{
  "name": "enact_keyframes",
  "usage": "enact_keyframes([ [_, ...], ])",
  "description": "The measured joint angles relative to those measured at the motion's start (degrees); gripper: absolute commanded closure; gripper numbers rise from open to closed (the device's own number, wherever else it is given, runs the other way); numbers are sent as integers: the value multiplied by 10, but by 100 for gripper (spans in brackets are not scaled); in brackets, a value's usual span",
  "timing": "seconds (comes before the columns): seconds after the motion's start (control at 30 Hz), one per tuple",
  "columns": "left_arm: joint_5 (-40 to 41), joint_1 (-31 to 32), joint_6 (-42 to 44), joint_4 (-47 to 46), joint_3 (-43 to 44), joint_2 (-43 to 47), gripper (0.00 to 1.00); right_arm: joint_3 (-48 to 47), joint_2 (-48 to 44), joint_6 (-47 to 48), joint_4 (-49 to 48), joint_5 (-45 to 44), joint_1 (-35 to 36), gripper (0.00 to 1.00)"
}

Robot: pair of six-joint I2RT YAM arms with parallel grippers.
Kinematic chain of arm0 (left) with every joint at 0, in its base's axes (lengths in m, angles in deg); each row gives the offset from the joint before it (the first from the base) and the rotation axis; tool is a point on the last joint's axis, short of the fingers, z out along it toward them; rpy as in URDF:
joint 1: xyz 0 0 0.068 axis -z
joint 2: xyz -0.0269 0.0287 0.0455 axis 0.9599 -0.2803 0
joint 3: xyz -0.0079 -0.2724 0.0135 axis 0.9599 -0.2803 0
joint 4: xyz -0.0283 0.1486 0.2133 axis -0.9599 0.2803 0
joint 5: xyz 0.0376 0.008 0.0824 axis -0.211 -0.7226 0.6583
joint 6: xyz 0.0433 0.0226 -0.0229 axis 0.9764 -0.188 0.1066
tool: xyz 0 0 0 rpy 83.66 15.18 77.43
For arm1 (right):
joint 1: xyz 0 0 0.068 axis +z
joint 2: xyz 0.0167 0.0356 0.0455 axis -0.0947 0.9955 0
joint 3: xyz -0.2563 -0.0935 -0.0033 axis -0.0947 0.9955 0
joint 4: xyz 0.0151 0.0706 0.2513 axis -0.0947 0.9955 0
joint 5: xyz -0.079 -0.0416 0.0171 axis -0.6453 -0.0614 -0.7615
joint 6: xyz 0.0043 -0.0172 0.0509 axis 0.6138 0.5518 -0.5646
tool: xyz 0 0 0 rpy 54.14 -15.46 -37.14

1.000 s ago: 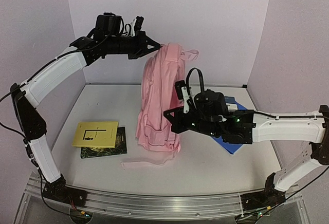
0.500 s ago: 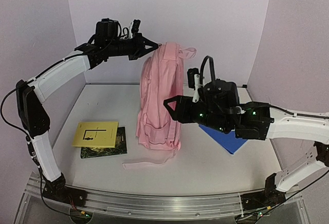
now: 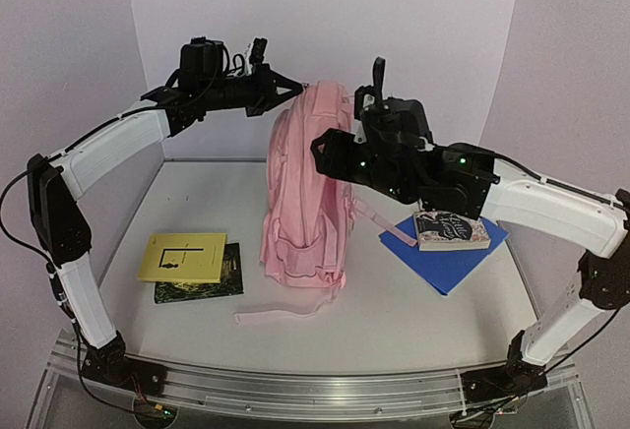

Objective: Pack the student bag
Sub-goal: Unzip the student bag at the center of the board.

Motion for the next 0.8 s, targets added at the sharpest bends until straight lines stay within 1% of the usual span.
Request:
enact_keyframes([
  [0.07,0,0,0,0,0,0,100,-8,11,13,7,6,-6,93],
  [0.1,0,0,0,0,0,0,100,-12,14,17,9,10,-8,100],
  [0.23,1,0,0,6,3,0,100,-18,16,55,13,36,-11,100],
  [0.3,6,0,1,23,21,-4,100,-16,11,83,13,63,-14,100],
  [0.43,3,2,4,82,93,-29,100,20,-30,135,8,124,-20,100],
  [0.53,-20,5,1,114,144,-63,100,56,-76,161,8,155,-25,100],
  [0.67,-15,-8,-10,103,193,-117,100,94,-128,179,30,194,-20,100],
  [0.8,-6,-52,-27,82,196,-158,100,111,-146,185,34,222,-10,100],
])
